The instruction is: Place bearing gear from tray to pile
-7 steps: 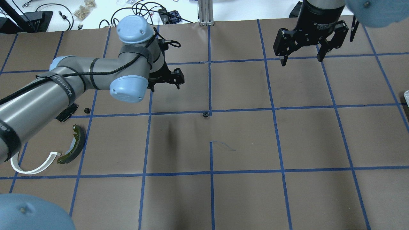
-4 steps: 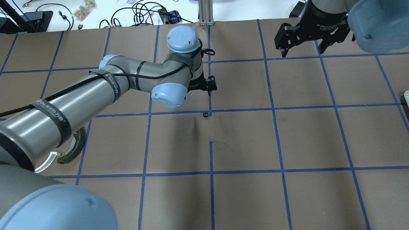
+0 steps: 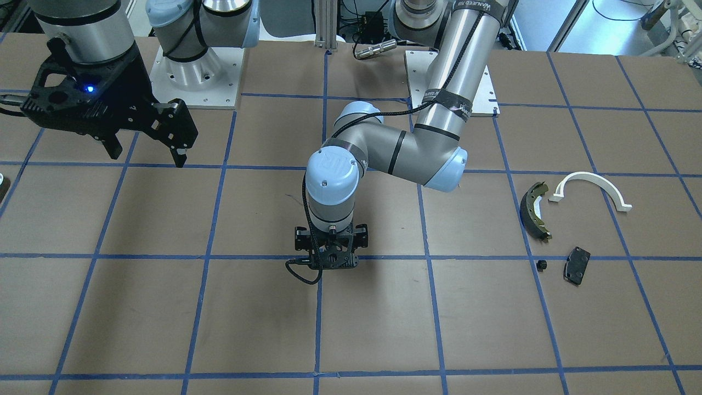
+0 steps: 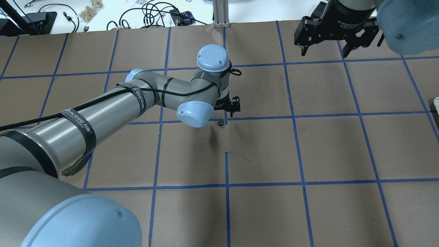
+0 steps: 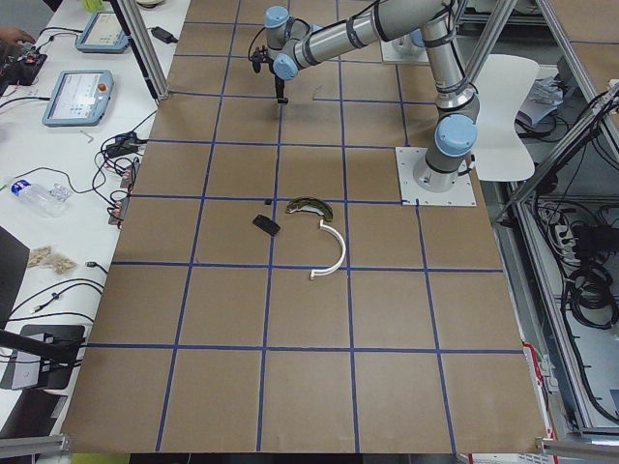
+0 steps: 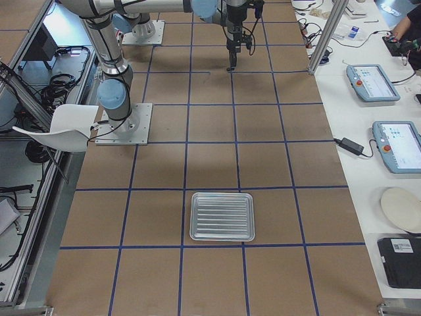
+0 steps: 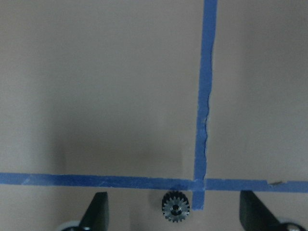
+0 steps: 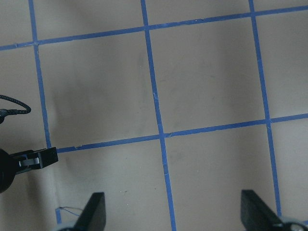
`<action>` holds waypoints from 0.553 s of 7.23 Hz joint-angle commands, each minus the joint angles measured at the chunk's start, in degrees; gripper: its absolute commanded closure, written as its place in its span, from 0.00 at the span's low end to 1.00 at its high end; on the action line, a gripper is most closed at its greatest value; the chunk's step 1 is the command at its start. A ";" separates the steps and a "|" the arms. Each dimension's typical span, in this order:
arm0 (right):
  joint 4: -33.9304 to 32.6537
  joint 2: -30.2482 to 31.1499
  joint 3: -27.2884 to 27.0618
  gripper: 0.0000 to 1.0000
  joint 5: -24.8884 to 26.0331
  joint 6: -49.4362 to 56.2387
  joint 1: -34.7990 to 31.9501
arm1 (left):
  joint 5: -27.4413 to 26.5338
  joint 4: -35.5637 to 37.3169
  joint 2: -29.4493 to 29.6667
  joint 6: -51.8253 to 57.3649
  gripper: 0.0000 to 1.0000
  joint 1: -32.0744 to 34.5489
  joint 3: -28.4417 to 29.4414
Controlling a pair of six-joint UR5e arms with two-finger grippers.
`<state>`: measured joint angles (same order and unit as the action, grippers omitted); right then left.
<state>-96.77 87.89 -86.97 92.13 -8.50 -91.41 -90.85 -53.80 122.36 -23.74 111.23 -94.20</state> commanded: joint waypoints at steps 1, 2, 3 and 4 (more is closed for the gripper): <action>0.36 -0.35 -0.65 0.00 -0.11 0.06 -0.17 | -0.03 0.01 0.51 -0.08 0.12 0.04 -0.55; 0.26 -1.39 -0.57 0.00 -0.11 -0.20 -0.17 | -0.03 0.10 0.51 -0.08 0.22 0.04 -0.90; 0.35 -1.49 0.21 0.00 -0.20 -0.03 -0.17 | -0.03 0.01 0.51 -0.08 0.40 0.04 -0.90; 0.44 -1.58 0.13 0.00 0.32 0.06 -0.17 | -0.03 0.01 0.60 -0.08 0.59 0.04 -0.99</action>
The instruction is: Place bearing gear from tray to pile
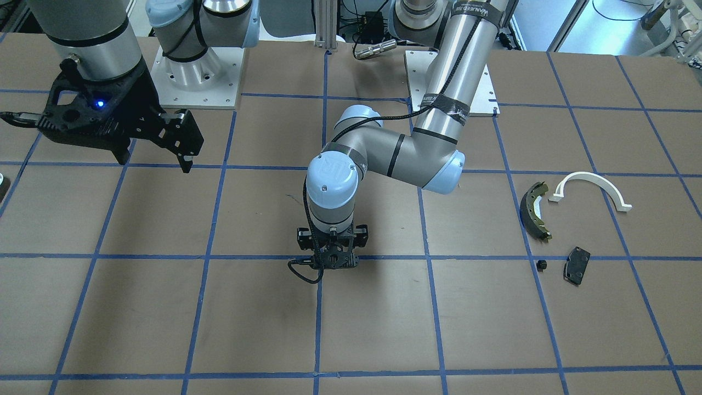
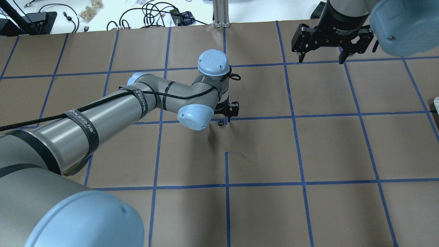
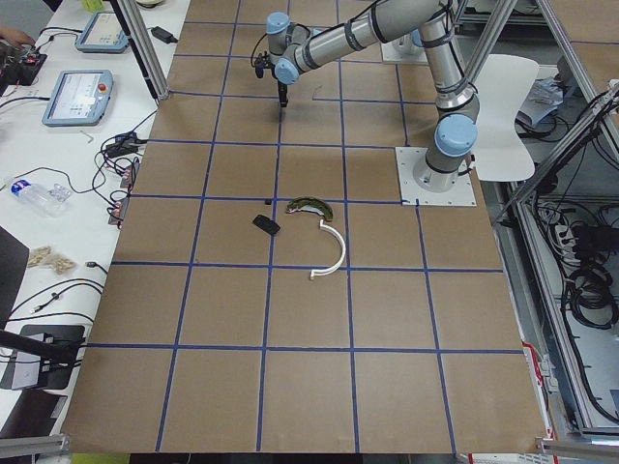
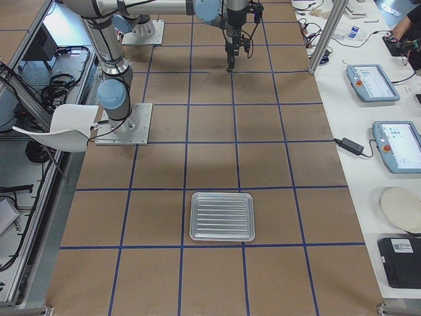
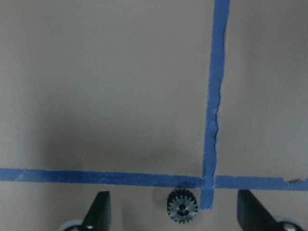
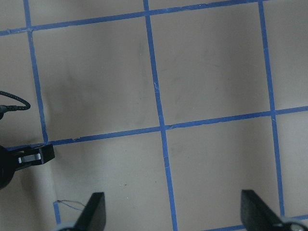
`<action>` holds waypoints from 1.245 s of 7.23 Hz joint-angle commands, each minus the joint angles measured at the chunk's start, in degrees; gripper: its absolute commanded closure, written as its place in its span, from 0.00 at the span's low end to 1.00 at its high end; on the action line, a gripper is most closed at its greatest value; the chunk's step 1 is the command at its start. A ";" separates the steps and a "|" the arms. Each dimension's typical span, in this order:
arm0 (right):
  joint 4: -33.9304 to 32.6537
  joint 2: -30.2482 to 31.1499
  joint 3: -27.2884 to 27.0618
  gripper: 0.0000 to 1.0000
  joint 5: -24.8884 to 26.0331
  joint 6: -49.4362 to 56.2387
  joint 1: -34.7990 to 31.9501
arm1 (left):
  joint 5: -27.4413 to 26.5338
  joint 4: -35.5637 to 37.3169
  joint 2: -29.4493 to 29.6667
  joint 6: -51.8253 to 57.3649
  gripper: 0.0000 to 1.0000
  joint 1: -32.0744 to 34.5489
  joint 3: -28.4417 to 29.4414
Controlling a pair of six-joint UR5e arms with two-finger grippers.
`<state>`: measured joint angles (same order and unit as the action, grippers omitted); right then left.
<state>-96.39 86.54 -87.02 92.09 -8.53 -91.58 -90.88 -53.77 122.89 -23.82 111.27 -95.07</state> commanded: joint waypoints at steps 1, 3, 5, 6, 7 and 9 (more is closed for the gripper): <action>-0.20 -0.41 0.18 0.00 -0.06 0.09 0.00 | 0.09 0.07 0.42 0.00 0.75 0.00 0.05; -0.20 -1.11 0.36 0.00 0.46 0.09 0.00 | -0.08 0.07 0.51 0.09 1.00 0.09 0.06; 0.50 -1.11 0.10 0.00 0.55 0.09 0.00 | -3.57 -4.29 -3.51 2.10 1.00 -1.13 -0.20; 0.50 -1.11 0.27 0.00 0.46 0.09 0.00 | -6.56 -9.37 -6.49 8.90 1.00 -5.23 -0.29; 0.33 -1.11 -0.08 0.00 0.55 0.18 0.00 | -6.24 -9.86 -8.96 17.75 1.00 -12.58 -1.25; -0.02 -0.68 -0.26 0.00 -0.15 0.01 0.17 | -6.24 -7.68 -11.70 37.18 1.00 -24.65 -5.98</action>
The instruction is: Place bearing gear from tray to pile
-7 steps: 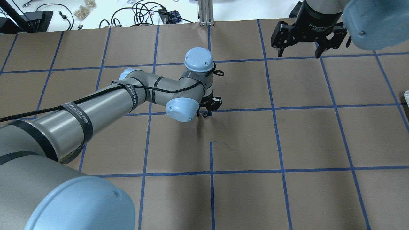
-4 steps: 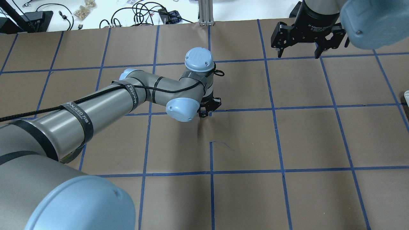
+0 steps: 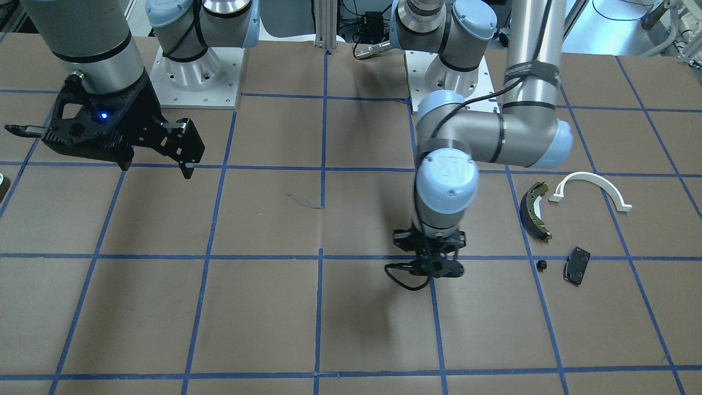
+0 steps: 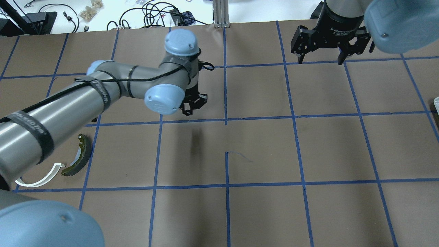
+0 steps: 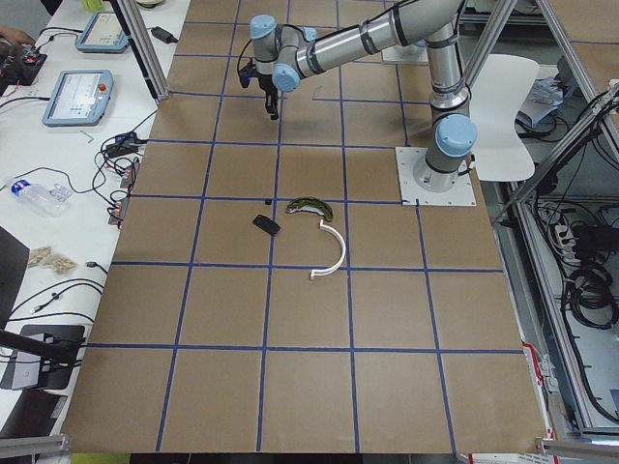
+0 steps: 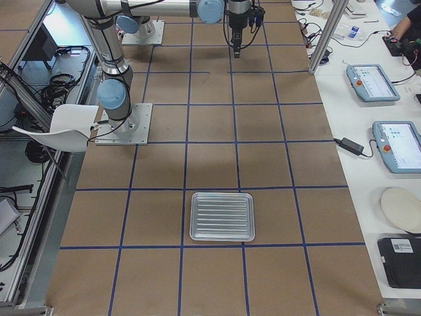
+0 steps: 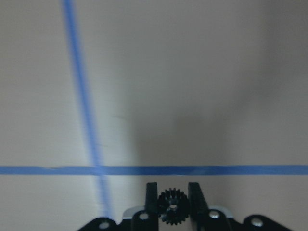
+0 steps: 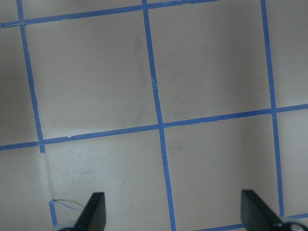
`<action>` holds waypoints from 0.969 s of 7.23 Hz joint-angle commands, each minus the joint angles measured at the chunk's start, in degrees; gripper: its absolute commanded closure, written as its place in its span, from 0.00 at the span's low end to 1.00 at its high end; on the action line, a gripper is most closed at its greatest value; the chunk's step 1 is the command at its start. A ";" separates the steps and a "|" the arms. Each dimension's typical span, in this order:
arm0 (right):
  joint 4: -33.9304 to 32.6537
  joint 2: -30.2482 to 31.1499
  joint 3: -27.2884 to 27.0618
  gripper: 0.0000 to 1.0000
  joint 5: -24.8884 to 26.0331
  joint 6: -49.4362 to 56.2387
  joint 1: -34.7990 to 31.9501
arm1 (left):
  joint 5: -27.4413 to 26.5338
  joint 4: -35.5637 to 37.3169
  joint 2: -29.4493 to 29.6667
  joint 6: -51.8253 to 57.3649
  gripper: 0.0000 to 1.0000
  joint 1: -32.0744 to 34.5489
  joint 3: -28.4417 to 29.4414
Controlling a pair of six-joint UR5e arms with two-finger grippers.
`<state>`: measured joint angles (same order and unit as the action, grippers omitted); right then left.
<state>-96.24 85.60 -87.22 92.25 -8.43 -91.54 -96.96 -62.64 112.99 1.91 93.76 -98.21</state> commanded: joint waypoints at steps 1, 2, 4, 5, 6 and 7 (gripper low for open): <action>-0.08 0.53 0.29 0.00 -0.31 -0.18 0.22 | -0.33 7.03 -1.81 19.63 1.00 -13.46 -5.39; 0.26 1.23 0.56 0.00 -0.31 -0.09 0.22 | -0.16 9.79 -1.90 28.41 1.00 -20.13 -6.98; 0.53 2.38 -0.15 0.00 -0.14 0.08 0.13 | -0.07 10.42 -1.73 40.93 1.00 -27.99 -6.38; 0.53 2.47 0.12 0.00 -0.22 0.00 0.13 | 0.01 13.13 -0.33 44.20 1.00 -29.94 -5.60; 0.53 2.47 0.12 0.00 -0.14 0.00 0.13 | 0.02 16.02 1.16 49.45 1.00 -31.61 -5.42; 0.53 2.82 0.38 0.00 -0.14 0.08 0.13 | 1.32 16.23 2.05 49.85 1.00 -33.02 -5.33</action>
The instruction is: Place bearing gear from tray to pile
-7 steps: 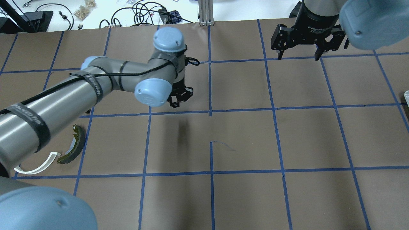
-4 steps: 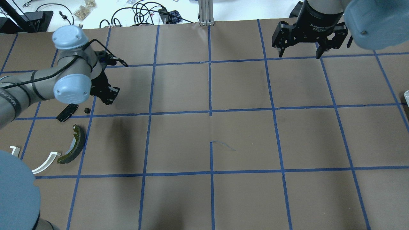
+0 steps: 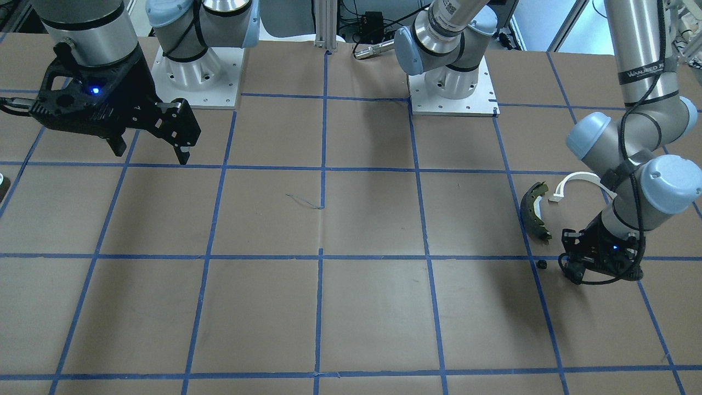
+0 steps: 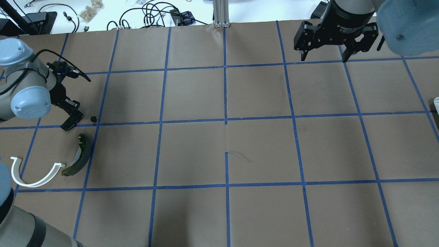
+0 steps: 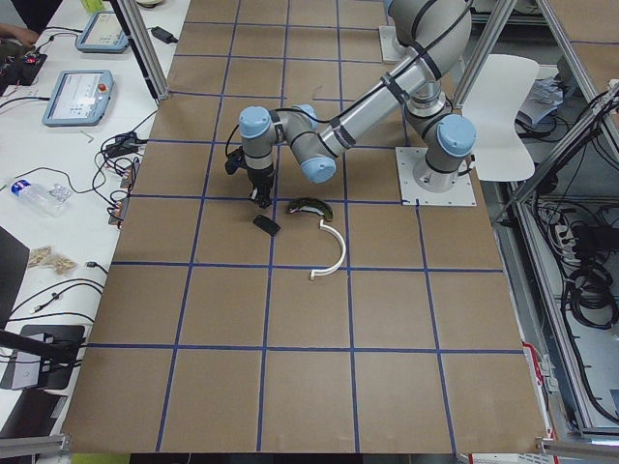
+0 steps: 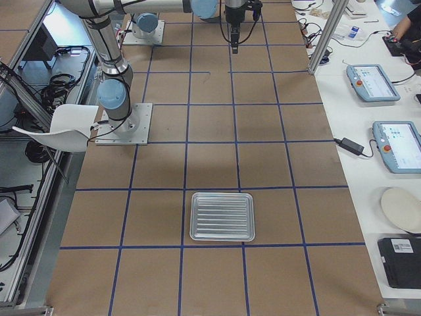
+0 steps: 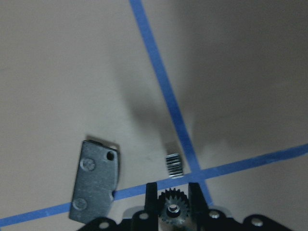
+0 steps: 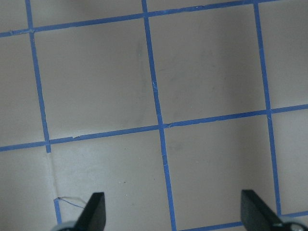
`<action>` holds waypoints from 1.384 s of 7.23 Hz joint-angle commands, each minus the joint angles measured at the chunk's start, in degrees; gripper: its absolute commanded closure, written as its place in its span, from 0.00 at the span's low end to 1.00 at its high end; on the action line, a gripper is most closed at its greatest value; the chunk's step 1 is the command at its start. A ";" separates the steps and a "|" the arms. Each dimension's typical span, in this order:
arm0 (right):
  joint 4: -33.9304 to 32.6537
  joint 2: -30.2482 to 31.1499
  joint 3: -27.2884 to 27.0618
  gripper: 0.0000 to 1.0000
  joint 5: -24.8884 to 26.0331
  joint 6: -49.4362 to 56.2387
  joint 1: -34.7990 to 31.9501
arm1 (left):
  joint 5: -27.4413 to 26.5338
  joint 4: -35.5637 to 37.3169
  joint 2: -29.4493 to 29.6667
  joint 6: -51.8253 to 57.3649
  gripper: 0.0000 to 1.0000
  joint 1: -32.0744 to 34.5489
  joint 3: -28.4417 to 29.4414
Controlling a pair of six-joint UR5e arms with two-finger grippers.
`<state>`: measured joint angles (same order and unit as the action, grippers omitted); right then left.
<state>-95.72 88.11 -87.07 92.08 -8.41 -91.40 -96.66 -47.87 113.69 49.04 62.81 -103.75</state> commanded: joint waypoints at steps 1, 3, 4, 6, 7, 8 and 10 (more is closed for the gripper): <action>0.01 0.40 0.15 0.00 0.02 -0.02 0.00 | 2.34 2.07 2.40 2.55 1.00 -2.25 0.13; 0.09 0.40 0.23 0.00 0.11 -0.02 0.00 | 2.79 2.17 3.46 1.85 0.77 -2.25 -0.57; 0.10 0.40 0.06 0.00 0.11 -0.02 0.00 | 2.88 2.17 3.82 1.85 0.34 -2.25 0.04; 0.27 0.40 0.23 0.00 0.11 0.06 0.00 | 2.88 1.47 2.16 -1.03 0.08 -1.47 0.83; 0.27 0.40 0.06 0.00 0.03 0.06 0.00 | 6.19 -0.10 -0.11 -2.62 0.08 0.54 0.83; 0.27 0.40 0.14 0.00 0.02 0.06 0.00 | 7.18 -4.82 -3.27 -8.03 0.08 4.91 2.14; 0.18 0.40 0.23 0.00 0.02 0.06 0.00 | 7.10 -18.85 -9.08 -23.05 0.03 13.79 9.05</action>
<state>-95.51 88.51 -86.87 92.07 -8.35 -91.41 -89.79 -58.21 108.07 34.52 71.17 -99.11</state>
